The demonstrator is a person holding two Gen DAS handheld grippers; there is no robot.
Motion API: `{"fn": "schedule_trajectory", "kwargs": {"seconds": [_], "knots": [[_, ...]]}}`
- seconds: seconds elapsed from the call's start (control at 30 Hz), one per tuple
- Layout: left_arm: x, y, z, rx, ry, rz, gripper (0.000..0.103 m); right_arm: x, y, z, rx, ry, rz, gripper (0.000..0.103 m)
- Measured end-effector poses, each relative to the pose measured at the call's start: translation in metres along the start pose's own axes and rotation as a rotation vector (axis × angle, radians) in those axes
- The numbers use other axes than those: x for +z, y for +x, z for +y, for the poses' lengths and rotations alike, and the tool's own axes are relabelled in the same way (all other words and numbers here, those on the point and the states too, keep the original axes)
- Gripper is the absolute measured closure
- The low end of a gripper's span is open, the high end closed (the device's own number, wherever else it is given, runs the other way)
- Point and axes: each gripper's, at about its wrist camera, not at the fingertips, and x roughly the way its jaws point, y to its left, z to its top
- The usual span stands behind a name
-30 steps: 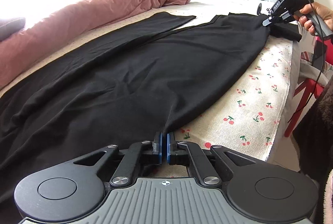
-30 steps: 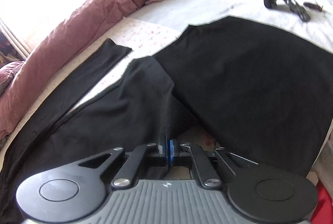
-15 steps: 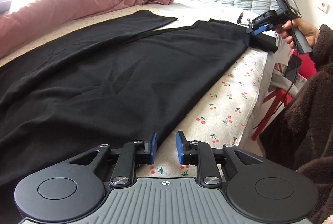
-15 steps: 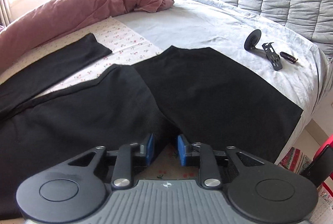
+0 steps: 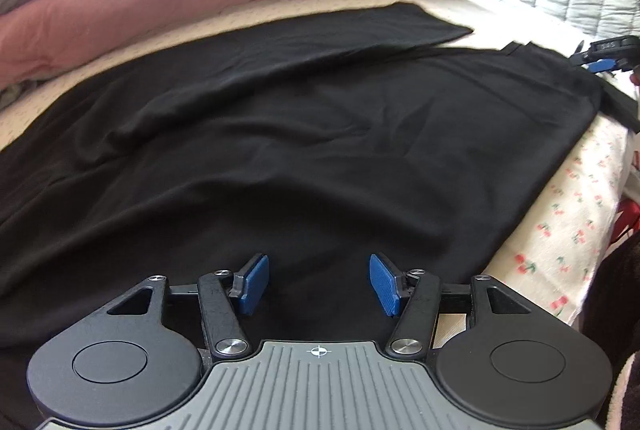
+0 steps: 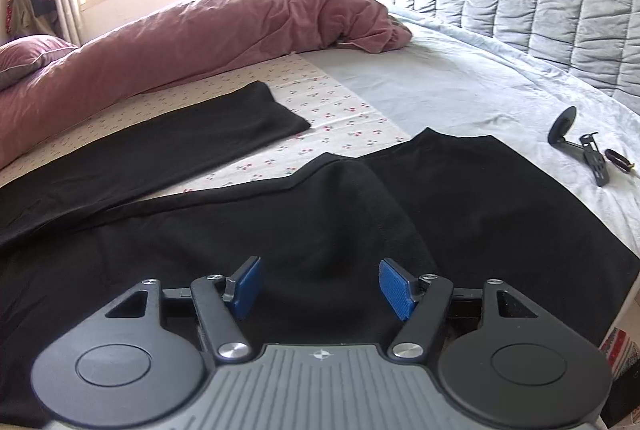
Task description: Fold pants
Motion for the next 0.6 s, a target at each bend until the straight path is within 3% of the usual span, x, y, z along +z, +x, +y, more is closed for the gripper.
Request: {"fn": "schedule_trajectory", "kwargs": {"seconds": [0.13, 0.23, 0.43, 0.6], "knots": [[-0.007, -0.007, 0.022, 0.025, -0.058, 0.067, 0.047, 0.000, 0.008, 0.029, 0.029, -0.069, 0.024, 0.036], [-0.013, -0.017, 0.033, 0.064, -0.087, 0.071, 0.047, 0.003, 0.012, 0.046, 0.061, -0.094, 0.029, 0.035], [-0.010, -0.051, 0.068, 0.136, -0.227, -0.100, 0.024, 0.019, 0.015, 0.086, 0.165, -0.118, 0.022, 0.024], [0.008, -0.061, 0.102, 0.260, -0.301, -0.147, 0.014, 0.042, 0.022, 0.132, 0.256, -0.173, 0.021, 0.016]]}}
